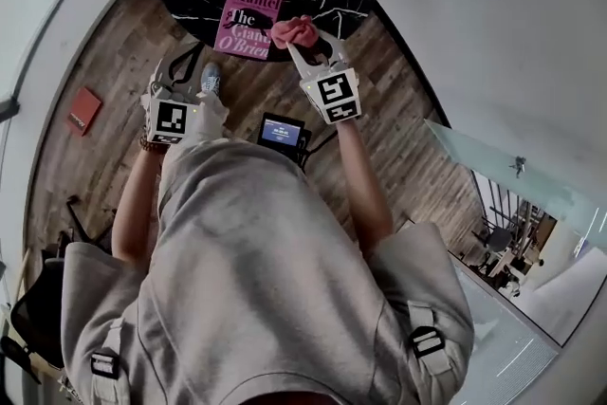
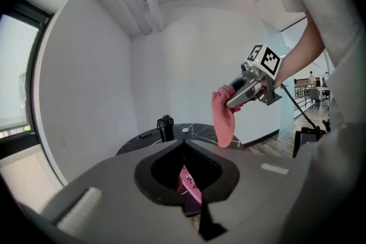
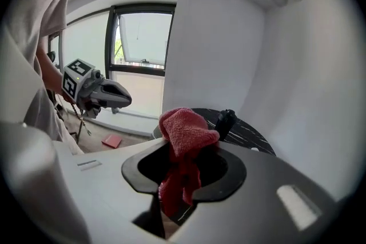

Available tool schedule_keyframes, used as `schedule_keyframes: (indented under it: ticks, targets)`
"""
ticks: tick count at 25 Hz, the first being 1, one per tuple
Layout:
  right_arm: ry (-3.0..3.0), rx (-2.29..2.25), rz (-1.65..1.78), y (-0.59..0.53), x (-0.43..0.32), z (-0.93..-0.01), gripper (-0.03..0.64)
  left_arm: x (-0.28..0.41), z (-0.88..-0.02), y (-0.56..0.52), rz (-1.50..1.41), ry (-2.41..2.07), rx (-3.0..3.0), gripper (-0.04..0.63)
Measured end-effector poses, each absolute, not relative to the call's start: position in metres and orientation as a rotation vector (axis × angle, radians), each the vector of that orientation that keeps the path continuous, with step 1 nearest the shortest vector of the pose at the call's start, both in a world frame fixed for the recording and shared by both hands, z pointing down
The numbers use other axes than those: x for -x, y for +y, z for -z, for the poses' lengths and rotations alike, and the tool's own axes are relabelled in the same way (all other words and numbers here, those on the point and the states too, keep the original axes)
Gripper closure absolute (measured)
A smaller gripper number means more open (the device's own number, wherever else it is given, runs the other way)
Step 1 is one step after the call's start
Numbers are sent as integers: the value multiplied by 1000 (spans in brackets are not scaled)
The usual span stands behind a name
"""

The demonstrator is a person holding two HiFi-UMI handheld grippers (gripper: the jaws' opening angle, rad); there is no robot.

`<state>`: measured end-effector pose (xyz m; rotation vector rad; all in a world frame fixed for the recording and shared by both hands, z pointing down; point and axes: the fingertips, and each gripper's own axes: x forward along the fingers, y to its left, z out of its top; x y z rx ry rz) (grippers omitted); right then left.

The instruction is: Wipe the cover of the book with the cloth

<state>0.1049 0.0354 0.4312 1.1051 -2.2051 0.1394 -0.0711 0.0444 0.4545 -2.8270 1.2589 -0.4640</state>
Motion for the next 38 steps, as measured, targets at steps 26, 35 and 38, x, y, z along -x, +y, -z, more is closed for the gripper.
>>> schedule_keyframes:
  ticks: [26,35,38]
  targets:
    - [-2141,-606,-124,-67,-119,-600,304,22,-553,-32,822,1429,2842,594]
    - [-2053,-429,-175,-91,-76,-664,293,29,-587,-17,1007,1296,2849,553]
    - [-2027,-471,-186,-96,-82,-673,457,32,-601,-11,1080,1250,2857,501]
